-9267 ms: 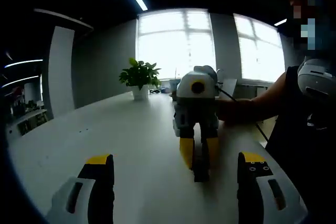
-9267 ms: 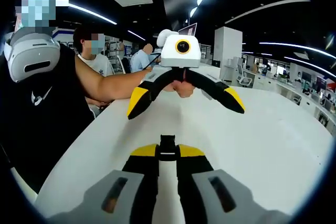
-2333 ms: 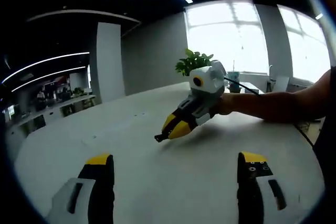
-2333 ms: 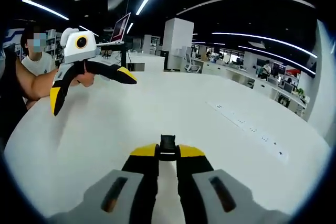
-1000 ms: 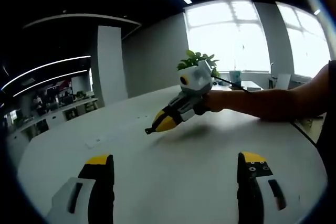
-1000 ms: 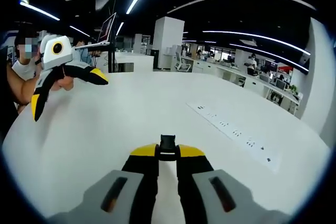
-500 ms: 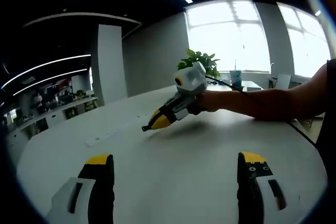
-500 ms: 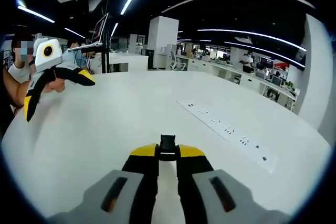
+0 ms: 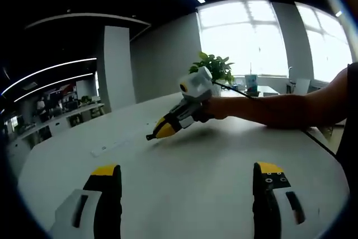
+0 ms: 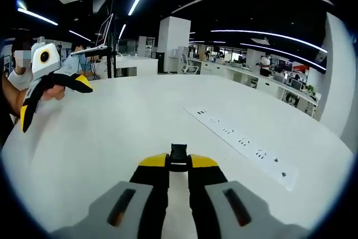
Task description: Snap the two parts of the plastic buckle together until the buckle closes and remains connected.
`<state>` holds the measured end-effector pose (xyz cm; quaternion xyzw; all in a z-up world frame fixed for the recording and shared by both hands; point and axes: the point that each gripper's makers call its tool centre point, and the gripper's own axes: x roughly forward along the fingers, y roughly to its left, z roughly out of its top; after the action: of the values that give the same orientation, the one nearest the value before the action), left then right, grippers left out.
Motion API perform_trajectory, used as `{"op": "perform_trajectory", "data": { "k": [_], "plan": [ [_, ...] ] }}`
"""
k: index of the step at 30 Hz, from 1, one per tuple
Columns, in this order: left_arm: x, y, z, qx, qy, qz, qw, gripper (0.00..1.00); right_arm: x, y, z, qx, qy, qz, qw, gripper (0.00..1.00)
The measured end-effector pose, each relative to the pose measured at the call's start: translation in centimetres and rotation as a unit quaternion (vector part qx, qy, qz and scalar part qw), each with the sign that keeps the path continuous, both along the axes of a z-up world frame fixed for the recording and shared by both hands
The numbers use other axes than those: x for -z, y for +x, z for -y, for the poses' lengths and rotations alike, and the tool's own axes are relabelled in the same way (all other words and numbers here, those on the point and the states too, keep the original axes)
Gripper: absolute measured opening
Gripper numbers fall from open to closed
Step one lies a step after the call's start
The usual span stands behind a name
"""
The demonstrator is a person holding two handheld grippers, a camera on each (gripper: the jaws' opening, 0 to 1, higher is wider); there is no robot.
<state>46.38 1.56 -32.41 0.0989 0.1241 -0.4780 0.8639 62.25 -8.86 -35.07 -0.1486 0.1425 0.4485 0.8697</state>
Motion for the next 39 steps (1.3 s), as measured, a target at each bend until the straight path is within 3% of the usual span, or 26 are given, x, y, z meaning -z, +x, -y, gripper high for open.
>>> {"op": "perform_trajectory", "data": {
  "k": [12, 17, 28, 32, 39],
  "plan": [
    [0.0, -0.1, 0.1, 0.0, -0.002, -0.002, 1.0, 0.99, 0.2, -0.2, 0.0, 0.001, -0.003, 0.0, 1.0, 0.11],
    [0.2, 0.0, 0.2, 0.002, 0.003, -0.003, 1.0, 0.99, -0.4, 0.4, -1.1, -0.005, 0.001, 0.007, 1.0, 0.11],
    [0.8, -0.1, 0.3, 0.005, 0.007, -0.008, 0.9999, 0.99, 0.0, 1.5, -0.6, 0.002, 0.001, 0.004, 1.0, 0.11],
    [0.7, -0.1, 0.2, 0.003, 0.007, -0.008, 0.9999, 0.99, 1.0, 1.2, -0.9, -0.001, -0.009, -0.003, 1.0, 0.11],
    [0.6, -0.2, 0.2, 0.004, 0.007, -0.005, 1.0, 0.99, 1.1, 1.2, -1.1, -0.004, -0.014, -0.001, 0.9999, 0.11]
  ]
}}
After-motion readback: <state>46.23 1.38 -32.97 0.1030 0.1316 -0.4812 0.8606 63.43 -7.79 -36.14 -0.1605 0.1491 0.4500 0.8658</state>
